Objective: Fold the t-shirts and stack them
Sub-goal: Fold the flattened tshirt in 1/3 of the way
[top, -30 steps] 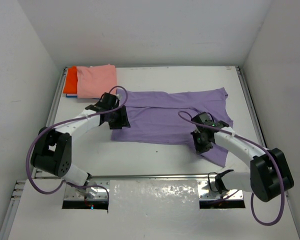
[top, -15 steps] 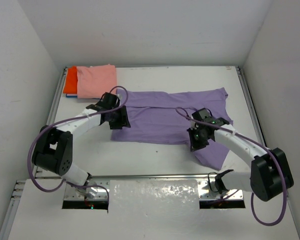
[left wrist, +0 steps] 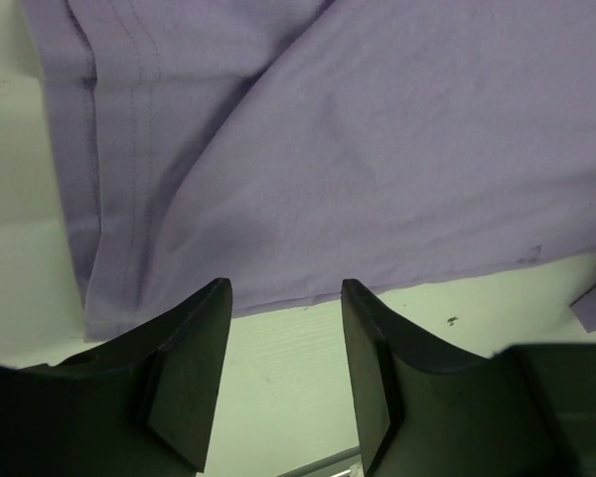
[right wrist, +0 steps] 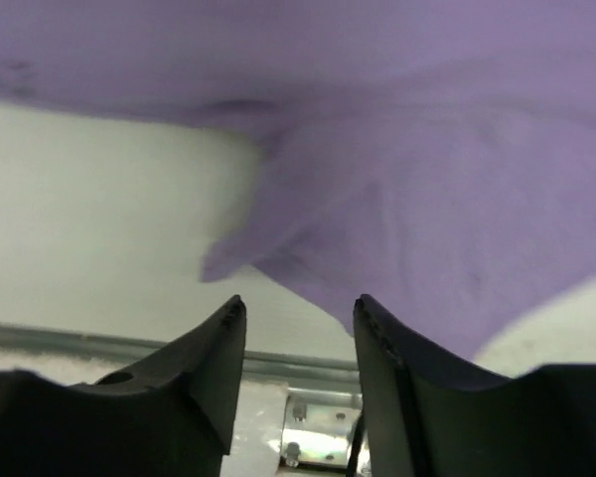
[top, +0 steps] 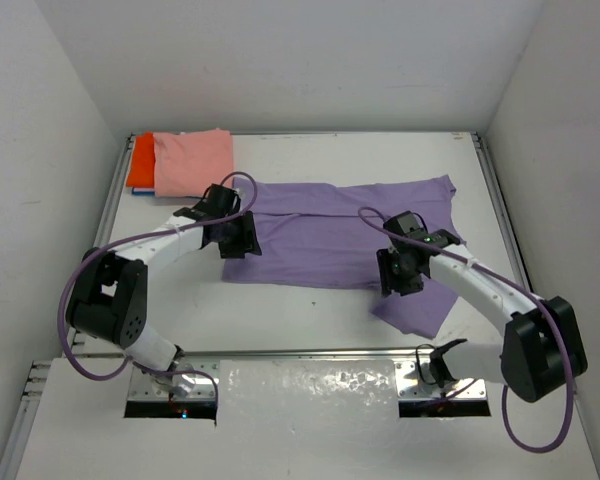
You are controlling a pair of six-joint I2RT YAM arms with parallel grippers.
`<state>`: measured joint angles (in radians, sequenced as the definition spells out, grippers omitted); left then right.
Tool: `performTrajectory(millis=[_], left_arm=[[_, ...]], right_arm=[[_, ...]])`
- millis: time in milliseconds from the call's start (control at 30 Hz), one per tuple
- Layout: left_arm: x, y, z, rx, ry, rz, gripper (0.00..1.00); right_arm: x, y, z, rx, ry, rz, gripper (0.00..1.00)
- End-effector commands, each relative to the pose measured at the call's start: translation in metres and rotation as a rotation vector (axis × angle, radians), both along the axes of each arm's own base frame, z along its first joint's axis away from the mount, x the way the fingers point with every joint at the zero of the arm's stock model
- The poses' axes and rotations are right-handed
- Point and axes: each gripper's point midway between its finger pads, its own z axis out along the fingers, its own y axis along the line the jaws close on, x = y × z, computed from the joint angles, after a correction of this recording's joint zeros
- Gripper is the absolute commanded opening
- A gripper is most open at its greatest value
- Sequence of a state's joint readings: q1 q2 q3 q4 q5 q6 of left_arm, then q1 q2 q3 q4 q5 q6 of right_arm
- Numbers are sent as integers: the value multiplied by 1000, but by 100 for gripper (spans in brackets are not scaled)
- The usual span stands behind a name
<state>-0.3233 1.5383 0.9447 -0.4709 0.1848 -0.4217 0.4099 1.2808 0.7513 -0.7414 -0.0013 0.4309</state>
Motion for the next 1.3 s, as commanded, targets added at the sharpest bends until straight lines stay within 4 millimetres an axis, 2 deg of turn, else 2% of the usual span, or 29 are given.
performTrajectory(millis=[0,33,167,200,300,467,600,800,1000,1100,1167,1267], left_arm=[[15,2,14,-5,-50,3,46],[15,4,14,-5,-48,8,46],[17,17,11,2,-40,34,46],[19,24,11,4,-40,46,46],[21,39,8,14,-35,69,46],[21,47,5,8,-26,81,46],[18,48,0,12,-13,90,46],[13,55,-6,43,-5,98,45],[4,62,-20,70,13,106,45],[2,63,-27,79,29,101,45],[3,65,-29,90,27,108,45],[1,67,-34,102,35,113,45]], right_arm=[[3,-42,26,-205,-64,-259,47],[-7,-59,30,-275,-47,-368,47],[-26,-76,22,-315,-31,-505,47],[-36,-81,14,-323,-7,-534,47],[-54,-93,0,-251,62,-663,47],[-63,-100,3,-253,50,-721,48],[-77,-98,-17,-230,96,-759,46],[-81,-92,-39,-170,92,-784,44],[-70,-88,-44,-121,39,-787,43],[-72,-85,-49,-110,56,-797,41],[-72,-84,-51,-103,59,-802,37],[-70,-83,-53,-99,56,-817,22]])
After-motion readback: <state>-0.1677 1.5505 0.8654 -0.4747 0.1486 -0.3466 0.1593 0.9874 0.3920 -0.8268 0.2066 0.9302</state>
